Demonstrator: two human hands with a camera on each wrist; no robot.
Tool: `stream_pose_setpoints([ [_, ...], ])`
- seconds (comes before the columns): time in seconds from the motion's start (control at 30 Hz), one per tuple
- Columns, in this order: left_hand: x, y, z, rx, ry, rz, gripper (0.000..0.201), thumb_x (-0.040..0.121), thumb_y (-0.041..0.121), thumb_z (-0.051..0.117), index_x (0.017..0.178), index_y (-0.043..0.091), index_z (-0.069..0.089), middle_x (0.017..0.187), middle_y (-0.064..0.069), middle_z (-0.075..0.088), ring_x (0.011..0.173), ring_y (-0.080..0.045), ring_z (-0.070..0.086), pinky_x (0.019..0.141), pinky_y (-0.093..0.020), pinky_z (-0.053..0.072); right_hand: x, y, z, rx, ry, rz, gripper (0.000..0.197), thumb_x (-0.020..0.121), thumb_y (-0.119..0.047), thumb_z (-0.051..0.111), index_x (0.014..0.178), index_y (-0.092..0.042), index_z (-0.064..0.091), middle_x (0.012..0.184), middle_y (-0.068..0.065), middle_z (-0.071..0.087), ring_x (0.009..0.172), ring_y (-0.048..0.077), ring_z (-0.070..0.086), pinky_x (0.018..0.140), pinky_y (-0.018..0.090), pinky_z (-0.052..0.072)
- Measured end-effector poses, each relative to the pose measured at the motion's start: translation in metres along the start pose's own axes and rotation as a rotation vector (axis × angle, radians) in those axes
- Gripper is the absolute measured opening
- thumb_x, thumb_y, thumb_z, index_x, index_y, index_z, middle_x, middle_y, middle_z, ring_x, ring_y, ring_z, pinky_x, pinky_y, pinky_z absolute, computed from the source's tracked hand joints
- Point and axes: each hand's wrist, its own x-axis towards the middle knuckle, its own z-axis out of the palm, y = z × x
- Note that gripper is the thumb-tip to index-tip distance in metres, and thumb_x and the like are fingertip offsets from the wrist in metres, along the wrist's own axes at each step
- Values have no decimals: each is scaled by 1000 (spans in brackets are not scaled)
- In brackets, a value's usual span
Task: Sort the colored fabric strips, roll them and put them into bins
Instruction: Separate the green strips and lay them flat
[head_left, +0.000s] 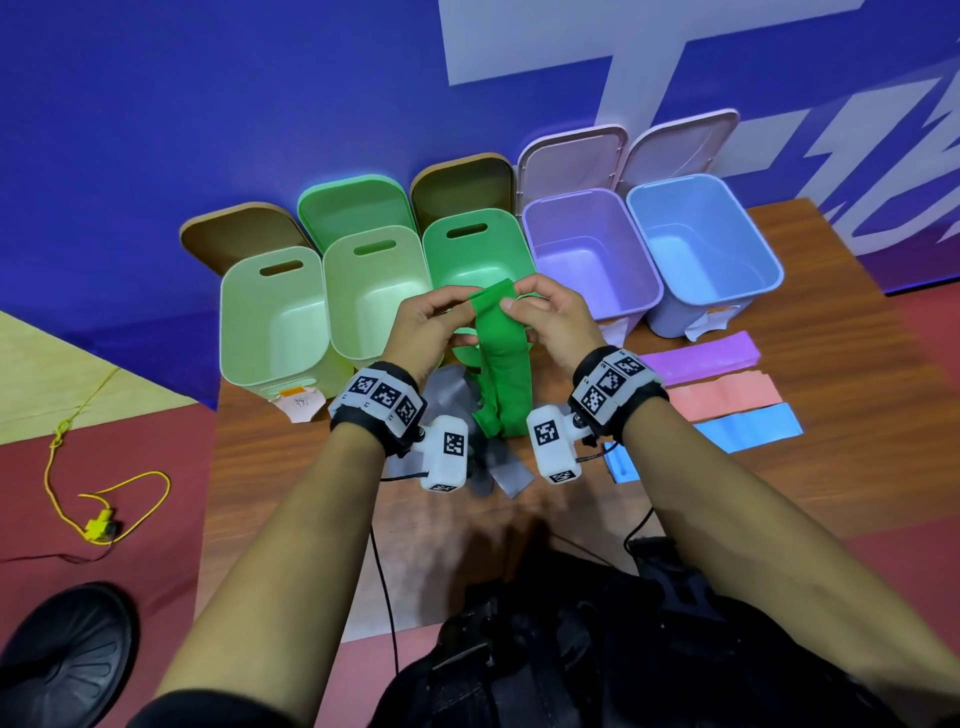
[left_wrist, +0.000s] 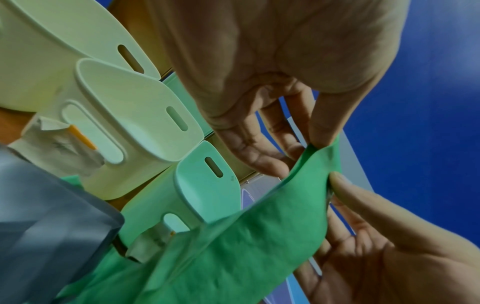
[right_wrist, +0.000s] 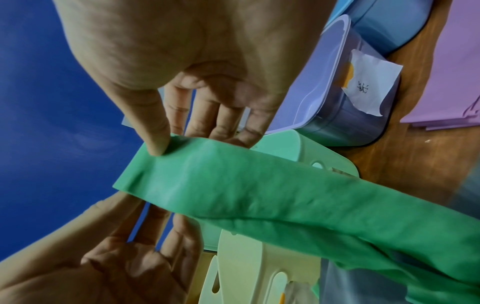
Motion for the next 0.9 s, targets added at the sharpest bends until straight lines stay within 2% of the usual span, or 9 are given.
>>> stream_pose_setpoints([
  [0.2,-2,2,2,15,-31,6,15,93,2,61,105,4,71,87,-5,70,75,-10,66,65,-23,54,-1,-3,1,-43,18,-6,13,93,-7,66,90,-16,58,75,3,73,63,14,67,61,25,53],
  [0.3,-2,4,2,20,-42,-4,17,92,2,58,99,9,72,85,-2,71,77,-11,66,67,-24,54,-3,-5,1,-70,17,-16,15,93,-8,66,103,-14,56,79,7,72,64,13,68,60,24,52],
  [0.37,-3,5,2,3,-51,-18,21,86,9,55,96,13,73,84,-3,71,79,-14,66,70,-26,56,-3,-6,1,-79,16,-23,18,94,-8,65,110,-11,57,79,7,71,63,10,67,59,22,52],
  [0.43,-4,6,2,-5,-63,-14,18,84,16,59,96,14,73,86,-5,69,80,-15,64,71,-27,56,-3,-7,2,-88,12,-28,14,95,-7,64,107,-9,57,79,6,70,62,9,67,59,22,52],
  [0.5,-4,6,2,36,-58,29,8,89,15,68,96,14,72,87,-6,65,79,-14,62,70,-27,55,-3,-8,2,-98,10,-32,12,94,-8,65,101,-11,56,79,7,69,62,12,66,60,23,53],
  [0.6,-2,4,3,104,-18,99,8,90,8,70,93,15,71,80,-4,61,74,-12,61,68,-26,55,-2,-8,0,-156,9,-45,14,92,-11,69,93,-18,57,77,7,66,66,18,62,63,26,51],
  [0.67,-1,5,4,132,2,123,10,90,6,69,90,16,71,74,1,62,70,-10,60,68,-25,55,0,-8,-2,-224,16,-73,15,90,-12,72,89,-20,59,78,5,59,68,17,54,64,26,48],
  [0.77,0,6,3,147,8,143,11,89,6,70,87,16,72,71,7,66,69,-9,62,69,-25,55,0,-10,-4,-230,12,-79,13,88,-10,72,89,-12,60,81,3,54,73,16,50,66,19,47],
  [0.9,1,10,5,107,17,161,10,89,7,70,89,16,73,74,8,70,74,-9,63,70,-25,55,-1,-11,-3,-165,-75,-65,16,88,-12,72,98,-3,65,93,14,67,87,22,63,84,30,52],
])
